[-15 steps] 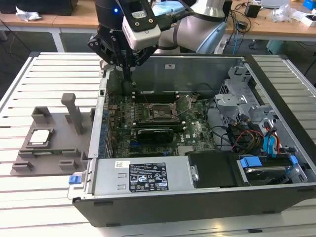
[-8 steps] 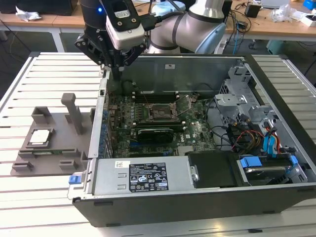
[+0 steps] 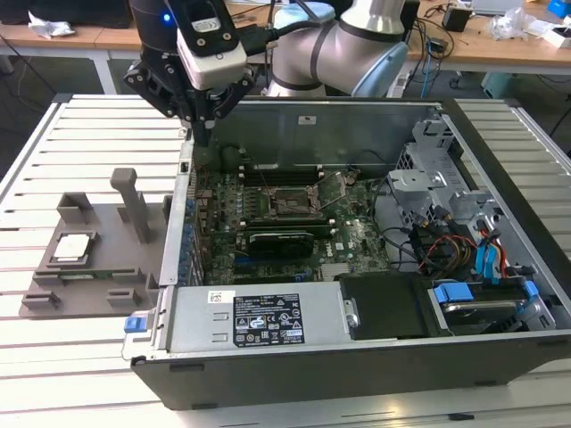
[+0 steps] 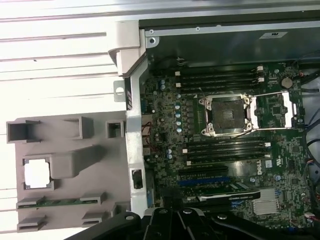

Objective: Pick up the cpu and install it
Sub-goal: 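Reach for the cpu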

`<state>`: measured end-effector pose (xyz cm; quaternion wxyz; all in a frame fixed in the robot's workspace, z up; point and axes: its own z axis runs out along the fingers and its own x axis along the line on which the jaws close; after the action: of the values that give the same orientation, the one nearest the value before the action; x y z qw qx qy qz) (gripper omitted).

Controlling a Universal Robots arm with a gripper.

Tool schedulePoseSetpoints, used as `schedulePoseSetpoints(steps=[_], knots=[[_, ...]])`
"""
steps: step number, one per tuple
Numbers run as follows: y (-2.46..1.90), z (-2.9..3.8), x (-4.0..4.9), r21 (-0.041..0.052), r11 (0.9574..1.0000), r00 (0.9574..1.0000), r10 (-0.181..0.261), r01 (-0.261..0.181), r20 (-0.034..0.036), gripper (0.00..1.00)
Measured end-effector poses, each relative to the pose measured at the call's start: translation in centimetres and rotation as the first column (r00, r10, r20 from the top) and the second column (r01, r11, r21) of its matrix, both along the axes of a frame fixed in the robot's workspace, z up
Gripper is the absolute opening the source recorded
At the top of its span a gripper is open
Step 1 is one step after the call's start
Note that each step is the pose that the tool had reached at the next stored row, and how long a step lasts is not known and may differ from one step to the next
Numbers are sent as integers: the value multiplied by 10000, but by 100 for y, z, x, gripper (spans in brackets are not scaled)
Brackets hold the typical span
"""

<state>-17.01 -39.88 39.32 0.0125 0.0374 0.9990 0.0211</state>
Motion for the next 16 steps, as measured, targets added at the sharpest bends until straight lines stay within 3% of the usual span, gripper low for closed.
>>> schedulePoseSetpoints(steps=[14,16], knots=[[0,0,-222,0,10000,10000,-1,1,0,11],[0,0,-304,0,10000,10000,-1,1,0,11]])
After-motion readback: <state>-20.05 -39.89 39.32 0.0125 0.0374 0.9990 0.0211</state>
